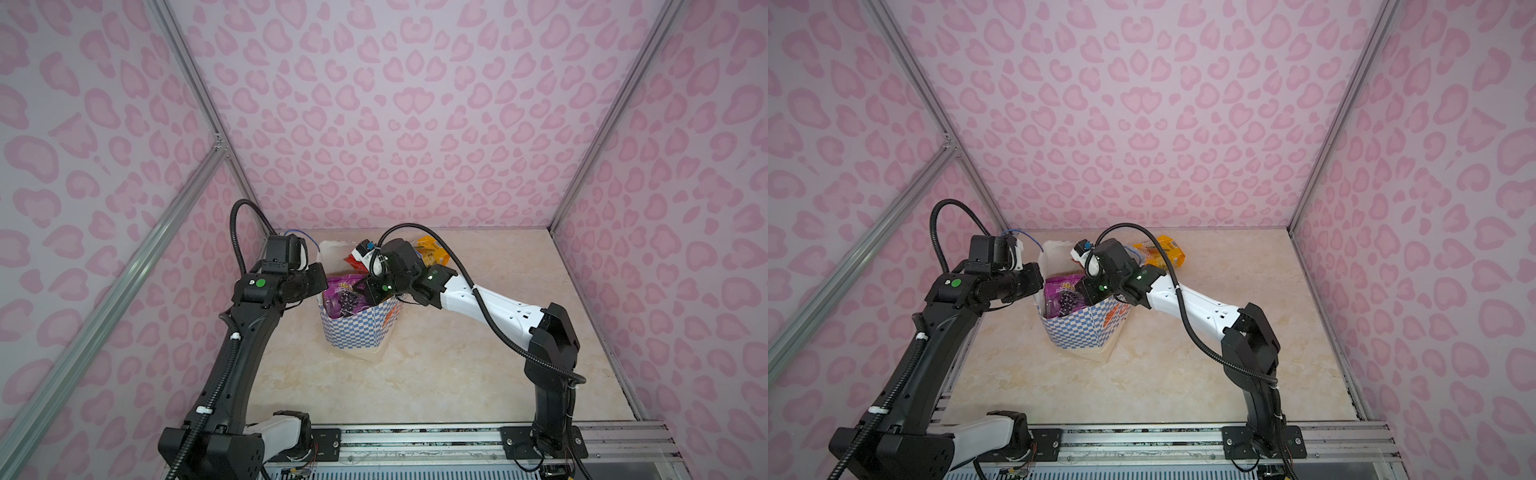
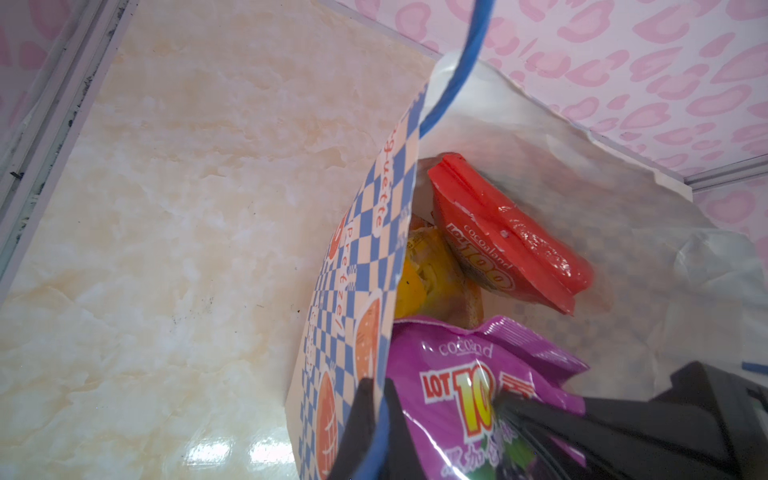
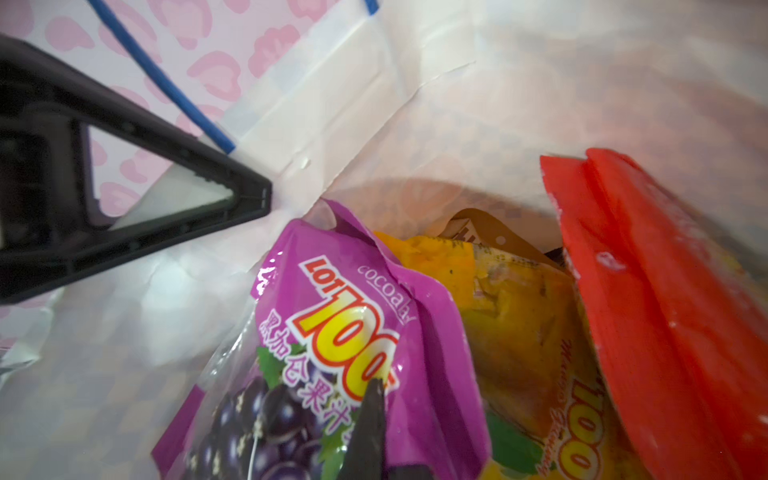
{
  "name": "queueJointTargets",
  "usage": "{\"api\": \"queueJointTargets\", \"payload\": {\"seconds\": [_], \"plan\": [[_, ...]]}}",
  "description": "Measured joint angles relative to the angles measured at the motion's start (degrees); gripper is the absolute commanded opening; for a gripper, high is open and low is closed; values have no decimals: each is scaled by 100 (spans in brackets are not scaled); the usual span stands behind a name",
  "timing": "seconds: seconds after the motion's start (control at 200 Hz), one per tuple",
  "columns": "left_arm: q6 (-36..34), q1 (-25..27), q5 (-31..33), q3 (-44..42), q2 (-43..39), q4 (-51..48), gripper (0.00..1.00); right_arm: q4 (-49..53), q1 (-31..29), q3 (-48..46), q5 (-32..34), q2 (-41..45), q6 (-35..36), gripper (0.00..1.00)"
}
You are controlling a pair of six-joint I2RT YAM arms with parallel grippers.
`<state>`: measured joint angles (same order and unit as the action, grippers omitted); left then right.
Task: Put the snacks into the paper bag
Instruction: 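Release the purple bag and move the right gripper to the yellow gummy bag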
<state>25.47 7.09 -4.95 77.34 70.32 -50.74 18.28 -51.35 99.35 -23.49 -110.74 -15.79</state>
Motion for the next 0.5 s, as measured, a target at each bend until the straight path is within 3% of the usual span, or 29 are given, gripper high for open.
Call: {"api": "queueJointTargets", "payload": {"seconds": [0.02, 0.185, 0.5], "plan": [[0, 0, -2, 0, 2, 0, 5, 59, -9, 22, 26, 9, 15, 1], [2, 2, -15, 0, 48, 59, 5, 621, 59, 474, 223, -61, 98, 44], [4, 4, 146, -275, 13, 293, 5, 1163, 166, 2017, 297, -22, 295, 86]]}}
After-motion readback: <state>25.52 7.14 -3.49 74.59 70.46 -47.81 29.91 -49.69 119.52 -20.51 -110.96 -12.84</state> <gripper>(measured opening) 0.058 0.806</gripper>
